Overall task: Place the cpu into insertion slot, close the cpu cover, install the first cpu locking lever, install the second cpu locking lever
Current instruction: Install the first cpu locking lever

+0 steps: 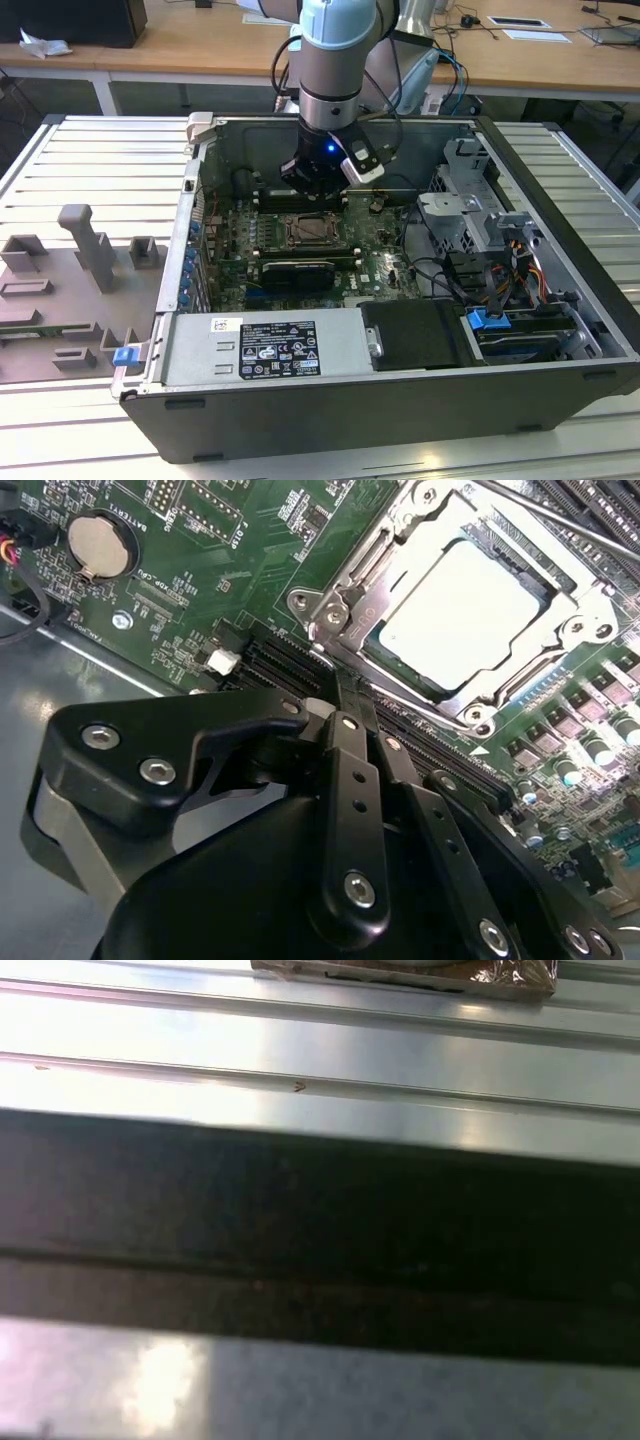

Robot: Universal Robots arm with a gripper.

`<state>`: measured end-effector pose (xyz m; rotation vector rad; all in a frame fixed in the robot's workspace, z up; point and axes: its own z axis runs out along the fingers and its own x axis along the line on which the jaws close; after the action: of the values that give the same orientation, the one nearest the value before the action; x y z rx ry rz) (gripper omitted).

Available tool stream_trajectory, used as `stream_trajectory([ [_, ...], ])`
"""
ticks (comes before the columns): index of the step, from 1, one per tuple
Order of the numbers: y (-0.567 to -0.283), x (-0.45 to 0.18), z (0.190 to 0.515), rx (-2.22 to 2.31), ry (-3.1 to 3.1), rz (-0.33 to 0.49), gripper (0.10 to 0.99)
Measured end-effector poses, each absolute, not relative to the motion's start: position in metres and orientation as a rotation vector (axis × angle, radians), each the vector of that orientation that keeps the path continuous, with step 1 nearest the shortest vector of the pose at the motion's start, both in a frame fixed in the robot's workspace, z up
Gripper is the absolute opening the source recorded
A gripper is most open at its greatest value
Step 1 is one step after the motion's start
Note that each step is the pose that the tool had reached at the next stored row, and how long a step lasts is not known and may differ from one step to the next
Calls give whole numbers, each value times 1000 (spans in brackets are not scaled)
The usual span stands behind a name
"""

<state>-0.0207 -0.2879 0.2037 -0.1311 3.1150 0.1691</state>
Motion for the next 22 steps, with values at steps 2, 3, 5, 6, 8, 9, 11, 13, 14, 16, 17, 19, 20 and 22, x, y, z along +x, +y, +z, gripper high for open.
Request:
stream_trajectory([
  [2, -288, -21, 204, -131, 3116, 160, 106],
  [3, -288, -21, 204, -130, 3116, 157, 106],
  [5, -288, -21, 204, -130, 3116, 155, 106],
  [6, -288, -21, 204, -129, 3116, 155, 106],
  [8, -288, -21, 205, -128, 3116, 155, 106],
  [9, -288, -21, 205, -127, 3116, 155, 106],
  [11, -288, -20, 205, -125, 3116, 155, 106],
  [13, -288, -20, 205, -123, 3117, 146, 106],
  [14, -288, -20, 205, -122, 3117, 142, 106],
  [16, -288, -19, 204, -120, 3118, 134, 106],
  [17, -288, -19, 204, -119, 3118, 131, 106],
  [19, -288, -19, 204, -119, 3118, 128, 106],
  [20, -288, -19, 203, -117, 3118, 124, 106],
  [22, -288, -19, 201, -117, 3119, 123, 106],
])
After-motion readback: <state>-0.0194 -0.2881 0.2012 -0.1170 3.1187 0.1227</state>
